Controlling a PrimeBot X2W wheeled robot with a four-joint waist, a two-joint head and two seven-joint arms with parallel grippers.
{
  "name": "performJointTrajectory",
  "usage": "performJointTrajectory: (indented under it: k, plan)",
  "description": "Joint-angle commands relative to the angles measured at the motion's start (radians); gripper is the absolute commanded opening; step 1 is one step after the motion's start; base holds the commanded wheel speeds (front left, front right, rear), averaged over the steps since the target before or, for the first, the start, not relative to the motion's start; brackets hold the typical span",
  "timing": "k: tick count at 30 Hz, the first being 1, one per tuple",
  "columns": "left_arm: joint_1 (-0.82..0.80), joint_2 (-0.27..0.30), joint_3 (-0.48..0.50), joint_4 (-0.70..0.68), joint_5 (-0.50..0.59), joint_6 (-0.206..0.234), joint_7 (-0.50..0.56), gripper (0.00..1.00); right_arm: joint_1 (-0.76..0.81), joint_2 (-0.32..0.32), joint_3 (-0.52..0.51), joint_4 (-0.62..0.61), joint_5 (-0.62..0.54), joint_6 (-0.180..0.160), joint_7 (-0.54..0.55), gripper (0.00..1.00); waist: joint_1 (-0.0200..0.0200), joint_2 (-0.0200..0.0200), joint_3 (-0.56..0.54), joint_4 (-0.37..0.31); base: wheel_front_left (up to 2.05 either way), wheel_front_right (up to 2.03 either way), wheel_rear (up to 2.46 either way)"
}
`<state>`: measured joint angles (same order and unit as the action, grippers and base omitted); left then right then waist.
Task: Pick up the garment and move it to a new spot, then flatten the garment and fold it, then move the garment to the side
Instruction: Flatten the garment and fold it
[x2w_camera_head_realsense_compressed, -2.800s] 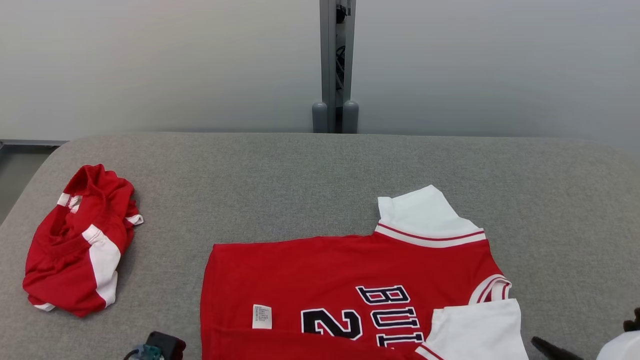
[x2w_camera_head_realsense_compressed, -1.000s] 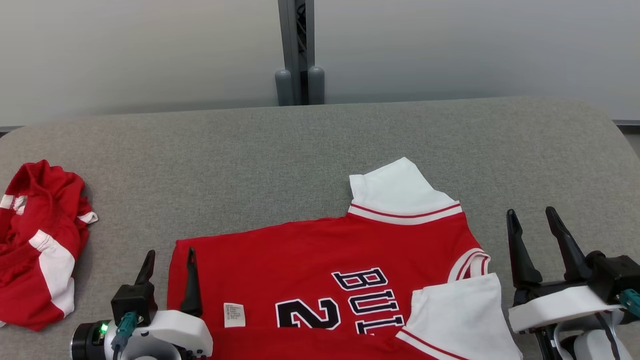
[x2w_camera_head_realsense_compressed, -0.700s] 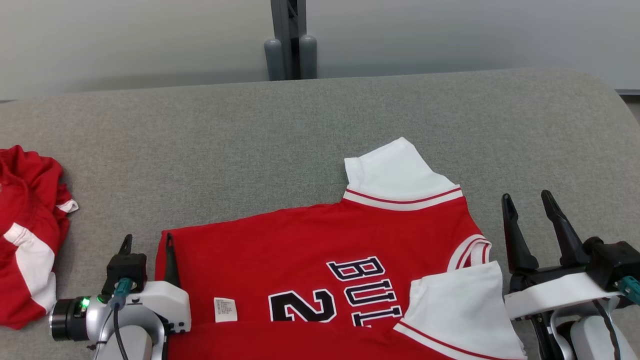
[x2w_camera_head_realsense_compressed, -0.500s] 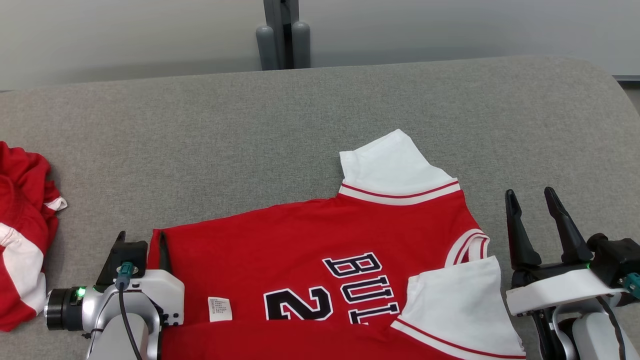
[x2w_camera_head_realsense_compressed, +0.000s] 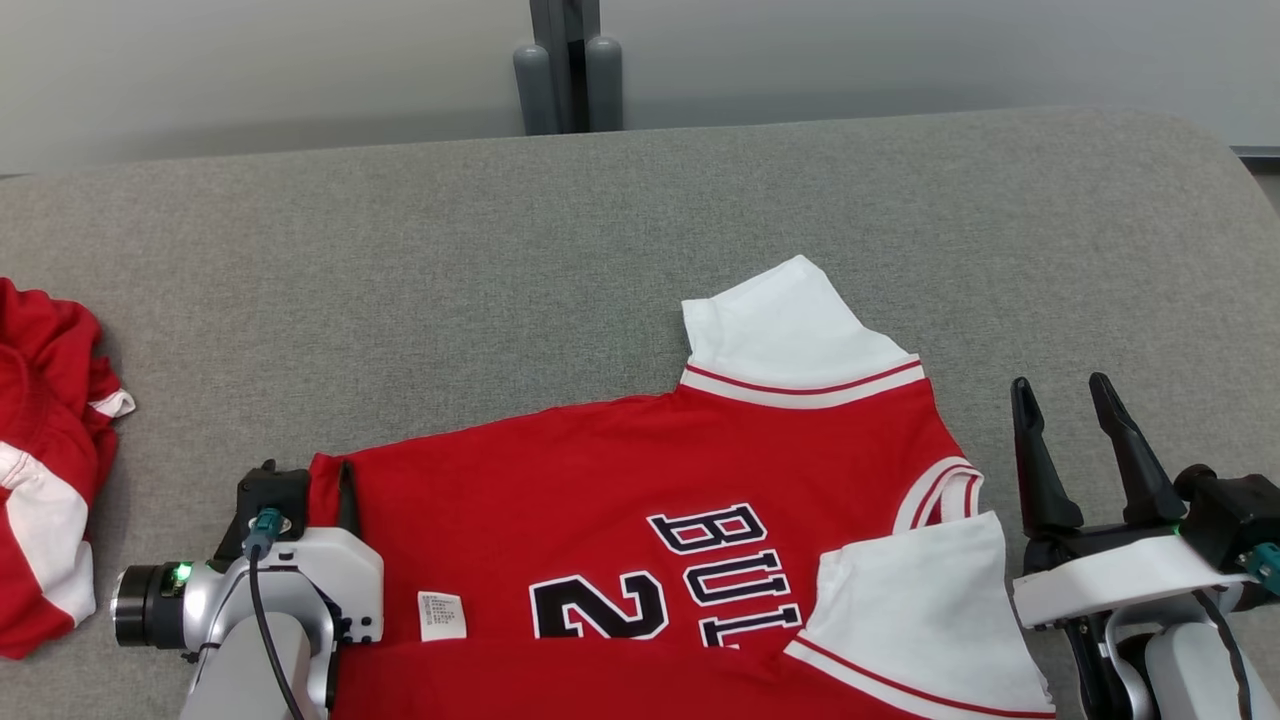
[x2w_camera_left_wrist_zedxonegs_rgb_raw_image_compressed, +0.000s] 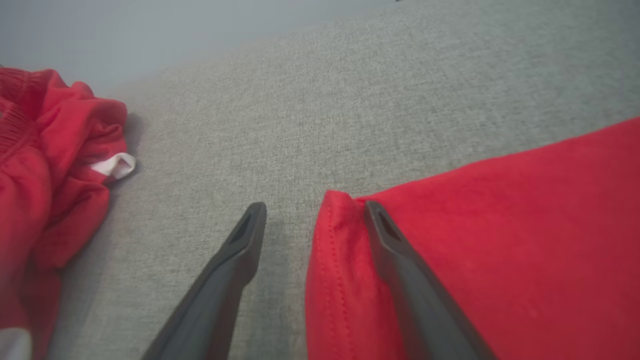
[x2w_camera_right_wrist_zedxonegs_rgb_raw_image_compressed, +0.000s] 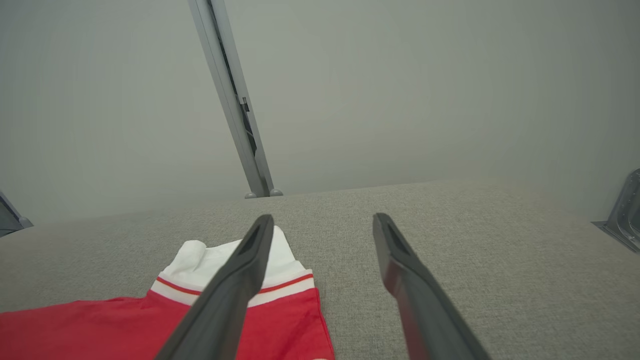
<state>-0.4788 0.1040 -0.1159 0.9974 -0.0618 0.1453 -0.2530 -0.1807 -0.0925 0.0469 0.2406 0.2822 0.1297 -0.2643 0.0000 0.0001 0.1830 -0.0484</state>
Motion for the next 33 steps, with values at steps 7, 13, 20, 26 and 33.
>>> performJointTrajectory:
  k: [7,13,20,26,33]
  plan:
    - [-0.026,-0.008,0.008,0.022,-0.035,-0.020,-0.009,0.00,-0.007,-0.009,-0.004,0.010,-0.006,0.002,-0.002,1.00,0.0000,-0.0001,-0.006,0.012,0.00,0.00,0.00]
    - [-0.009,-0.025,0.004,-0.032,-0.054,-0.030,-0.011,0.00,-0.010,-0.015,-0.018,0.034,-0.017,0.002,-0.002,1.00,0.0000,-0.0001,-0.015,0.037,0.00,0.00,0.00]
    - [0.014,-0.040,-0.034,-0.118,-0.054,-0.051,-0.011,0.00,-0.129,-0.067,0.023,0.164,0.011,0.002,-0.001,1.00,0.0000,-0.0001,0.003,0.086,0.00,0.00,0.00]
    - [-0.017,-0.050,-0.092,-0.152,-0.058,-0.056,-0.011,0.00,-0.367,-0.143,0.117,0.350,0.111,0.001,0.132,1.00,0.0000,-0.0001,0.052,0.141,0.00,0.00,0.00]
    - [-0.056,-0.051,-0.227,-0.189,-0.141,-0.047,-0.011,0.00,-0.593,-0.226,0.254,0.543,0.230,0.001,0.320,1.00,0.0000,-0.0001,0.113,0.221,0.00,0.00,0.00]
